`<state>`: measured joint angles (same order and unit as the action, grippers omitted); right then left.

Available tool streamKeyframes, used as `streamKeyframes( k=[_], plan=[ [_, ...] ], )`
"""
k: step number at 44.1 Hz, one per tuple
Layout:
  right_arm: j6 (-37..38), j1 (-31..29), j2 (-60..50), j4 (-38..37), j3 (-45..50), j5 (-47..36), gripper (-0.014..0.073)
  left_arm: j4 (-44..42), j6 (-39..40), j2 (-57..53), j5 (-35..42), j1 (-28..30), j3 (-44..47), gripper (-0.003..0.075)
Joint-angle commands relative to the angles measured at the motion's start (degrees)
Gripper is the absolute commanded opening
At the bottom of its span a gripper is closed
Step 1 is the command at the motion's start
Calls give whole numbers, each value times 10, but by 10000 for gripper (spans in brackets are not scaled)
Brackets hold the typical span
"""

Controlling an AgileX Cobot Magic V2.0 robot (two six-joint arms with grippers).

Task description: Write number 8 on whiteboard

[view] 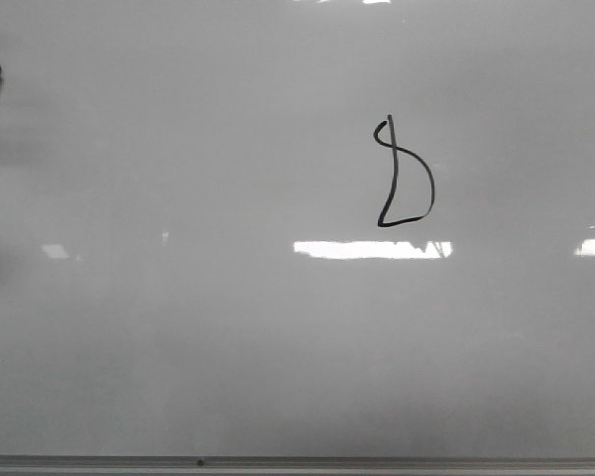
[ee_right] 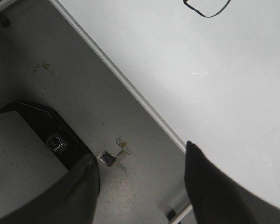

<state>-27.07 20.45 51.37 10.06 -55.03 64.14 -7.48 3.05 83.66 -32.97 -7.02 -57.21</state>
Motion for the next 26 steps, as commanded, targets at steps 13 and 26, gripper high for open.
streamKeyframes(
  k=[13,26],
  plan=[
    [-1,-4,-6,2,-19,-20,435,3,7,38,82,0,-18,175],
    [35,-4,-7,2,-19,-21,435,-6,6,28,54,0,-18,351]
  ],
)
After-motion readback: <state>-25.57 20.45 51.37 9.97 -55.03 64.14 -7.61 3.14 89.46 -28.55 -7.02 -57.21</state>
